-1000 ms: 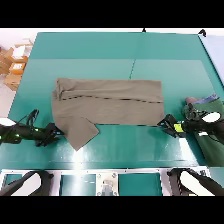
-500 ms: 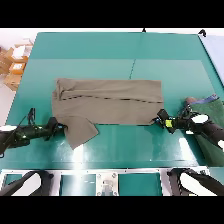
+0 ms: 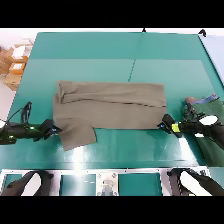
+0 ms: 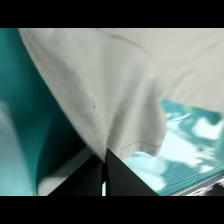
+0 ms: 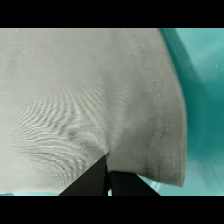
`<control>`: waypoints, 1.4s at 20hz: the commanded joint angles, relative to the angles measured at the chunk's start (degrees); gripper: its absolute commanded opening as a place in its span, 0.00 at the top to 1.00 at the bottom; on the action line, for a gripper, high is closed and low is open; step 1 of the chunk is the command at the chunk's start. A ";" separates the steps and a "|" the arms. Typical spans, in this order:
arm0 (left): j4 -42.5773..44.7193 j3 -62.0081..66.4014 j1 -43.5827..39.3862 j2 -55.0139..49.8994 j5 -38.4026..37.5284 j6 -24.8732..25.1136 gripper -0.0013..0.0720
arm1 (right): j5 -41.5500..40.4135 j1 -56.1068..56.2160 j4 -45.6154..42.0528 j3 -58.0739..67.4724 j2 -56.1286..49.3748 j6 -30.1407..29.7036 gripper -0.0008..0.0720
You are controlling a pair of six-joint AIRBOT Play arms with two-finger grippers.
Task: Fold the shirts.
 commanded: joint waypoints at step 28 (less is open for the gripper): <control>-4.33 57.05 -13.27 -49.05 17.40 -6.69 0.33 | 8.04 5.14 4.20 63.58 -51.12 3.08 0.69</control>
